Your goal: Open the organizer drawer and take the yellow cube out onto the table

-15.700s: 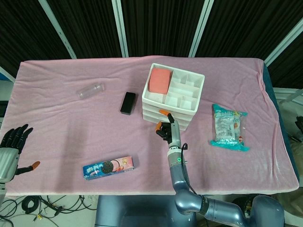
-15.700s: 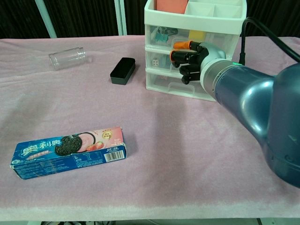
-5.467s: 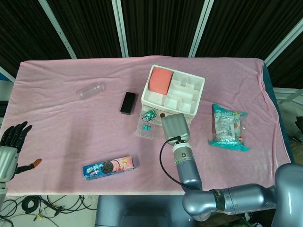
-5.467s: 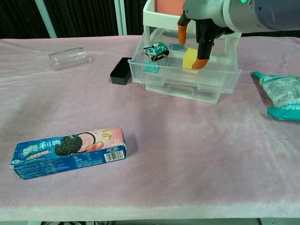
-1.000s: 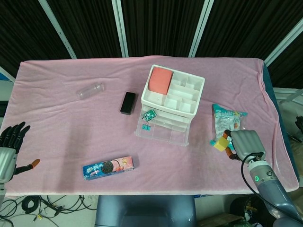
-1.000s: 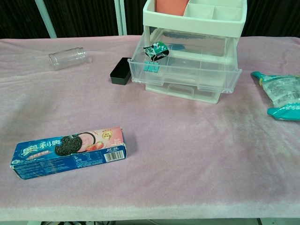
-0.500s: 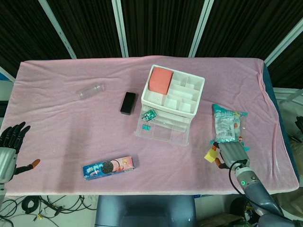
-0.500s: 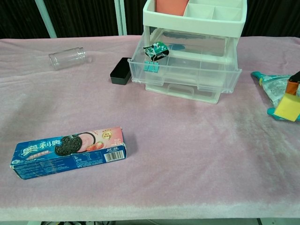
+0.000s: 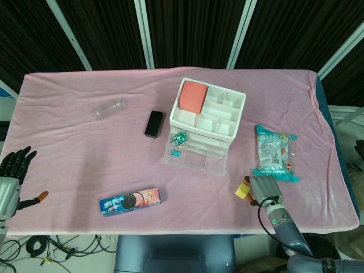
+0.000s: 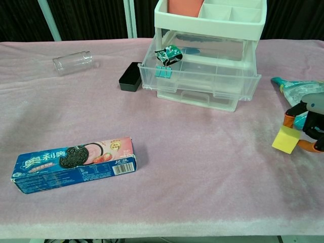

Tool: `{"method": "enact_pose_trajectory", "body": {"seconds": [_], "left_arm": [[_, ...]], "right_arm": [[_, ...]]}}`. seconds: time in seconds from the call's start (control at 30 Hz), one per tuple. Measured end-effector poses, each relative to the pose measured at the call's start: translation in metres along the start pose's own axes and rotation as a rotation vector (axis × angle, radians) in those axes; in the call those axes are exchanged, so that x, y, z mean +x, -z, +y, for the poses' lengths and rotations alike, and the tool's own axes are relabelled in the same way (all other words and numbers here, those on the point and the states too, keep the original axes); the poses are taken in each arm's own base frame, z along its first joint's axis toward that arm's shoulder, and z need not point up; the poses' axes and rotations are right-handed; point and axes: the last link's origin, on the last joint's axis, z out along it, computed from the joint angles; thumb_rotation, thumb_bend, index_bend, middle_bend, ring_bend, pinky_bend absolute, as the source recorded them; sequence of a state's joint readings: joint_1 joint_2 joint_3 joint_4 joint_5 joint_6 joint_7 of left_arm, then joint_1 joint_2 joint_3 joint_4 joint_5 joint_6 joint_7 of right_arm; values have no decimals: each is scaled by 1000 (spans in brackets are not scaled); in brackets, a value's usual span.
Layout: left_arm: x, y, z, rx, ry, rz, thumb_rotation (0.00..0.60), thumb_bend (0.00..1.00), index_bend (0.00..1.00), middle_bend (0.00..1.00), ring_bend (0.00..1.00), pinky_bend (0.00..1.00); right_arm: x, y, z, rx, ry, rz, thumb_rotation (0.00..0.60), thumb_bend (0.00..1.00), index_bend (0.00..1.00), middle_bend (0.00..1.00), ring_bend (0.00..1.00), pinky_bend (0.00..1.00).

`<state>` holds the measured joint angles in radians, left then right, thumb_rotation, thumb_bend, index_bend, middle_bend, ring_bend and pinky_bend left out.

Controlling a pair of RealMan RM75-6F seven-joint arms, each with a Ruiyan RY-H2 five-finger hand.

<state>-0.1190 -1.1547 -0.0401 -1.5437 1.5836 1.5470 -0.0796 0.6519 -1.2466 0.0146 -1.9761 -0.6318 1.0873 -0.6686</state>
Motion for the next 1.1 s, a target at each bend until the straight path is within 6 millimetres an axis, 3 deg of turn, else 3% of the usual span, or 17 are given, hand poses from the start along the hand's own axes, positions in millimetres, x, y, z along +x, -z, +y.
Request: {"method": "enact_pose_trajectory", "body": {"seconds": [0.23,0.4,0.67,0.83,1.1], "left_arm": [[0,0,0,-1,-2,0,600,0,0,0,0,0],[0,0,1,-1,0,0,600,0,0,0,0,0],[0,0,1,-5,2,2,600,0,0,0,0,0],[0,1,1,-6,-1,1,600,0,0,0,0,0],[0,2,1,-7,-6,0,600,0,0,0,0,0]], "right_arm": [[-9,-5,3,-16,7,6,600,339,559,873,942,865],[-10,-5,2,-20,-2,13,600,303,451,871,941,865],[-10,-4,6,-39,12,10,600,234,181,866,934,865],[-4,1,11,-47,30,30,600,227,111,858,927,858],[15,24,34,-61,99,134,600,227,98,740,831,671]]}}
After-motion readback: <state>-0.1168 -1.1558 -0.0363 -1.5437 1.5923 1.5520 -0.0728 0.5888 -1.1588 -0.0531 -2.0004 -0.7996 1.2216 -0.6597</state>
